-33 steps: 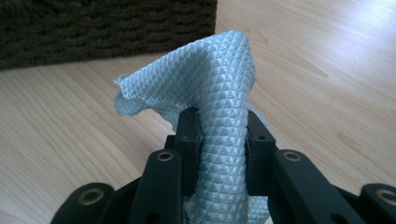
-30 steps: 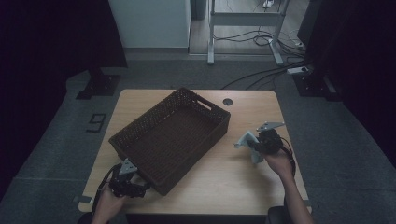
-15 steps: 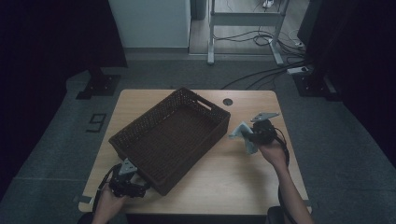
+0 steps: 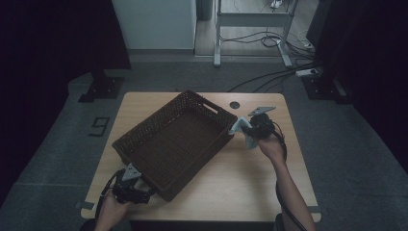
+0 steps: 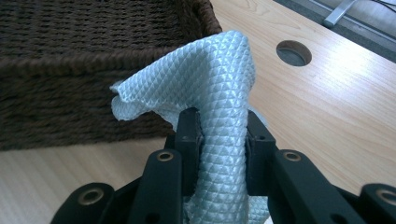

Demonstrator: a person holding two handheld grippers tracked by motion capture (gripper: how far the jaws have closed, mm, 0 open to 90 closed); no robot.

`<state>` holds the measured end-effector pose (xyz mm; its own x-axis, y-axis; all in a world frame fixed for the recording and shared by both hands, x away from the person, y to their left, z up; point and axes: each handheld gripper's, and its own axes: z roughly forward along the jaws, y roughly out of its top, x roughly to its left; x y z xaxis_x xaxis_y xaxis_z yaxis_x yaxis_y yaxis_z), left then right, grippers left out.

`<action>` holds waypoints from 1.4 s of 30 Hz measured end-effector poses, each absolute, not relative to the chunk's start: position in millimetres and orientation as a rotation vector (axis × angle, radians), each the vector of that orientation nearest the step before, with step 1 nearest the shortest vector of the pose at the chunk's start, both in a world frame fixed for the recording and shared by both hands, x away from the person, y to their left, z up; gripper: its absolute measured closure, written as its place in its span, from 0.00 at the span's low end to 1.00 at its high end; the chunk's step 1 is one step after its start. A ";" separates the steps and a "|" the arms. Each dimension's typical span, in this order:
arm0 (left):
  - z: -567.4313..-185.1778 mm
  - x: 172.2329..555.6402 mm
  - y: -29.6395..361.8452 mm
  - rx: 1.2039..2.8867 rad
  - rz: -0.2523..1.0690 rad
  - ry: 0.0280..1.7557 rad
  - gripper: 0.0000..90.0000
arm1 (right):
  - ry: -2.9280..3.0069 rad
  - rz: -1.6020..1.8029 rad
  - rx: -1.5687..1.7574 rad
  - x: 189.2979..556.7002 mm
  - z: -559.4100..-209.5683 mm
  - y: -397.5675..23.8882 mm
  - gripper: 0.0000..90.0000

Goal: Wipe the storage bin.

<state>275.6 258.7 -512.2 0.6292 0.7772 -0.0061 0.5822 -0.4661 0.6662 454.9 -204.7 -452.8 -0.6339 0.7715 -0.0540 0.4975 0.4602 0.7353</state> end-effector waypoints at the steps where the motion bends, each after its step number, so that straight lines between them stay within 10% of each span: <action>1: -512.3 275.6 258.7 2.212 0.397 1.058 0.00 | 2.334 0.992 1.067 456.8 -454.1 -203.4 0.79; 42: -512.4 274.7 258.6 2.226 0.408 1.045 0.00 | 2.441 1.026 0.864 430.3 -467.9 -157.4 0.79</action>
<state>274.7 258.6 -512.4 0.6359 0.7717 0.0092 0.5740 -0.4809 0.6628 430.3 -157.4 -467.9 -0.7506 0.6554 -0.0842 0.3982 0.5504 0.7338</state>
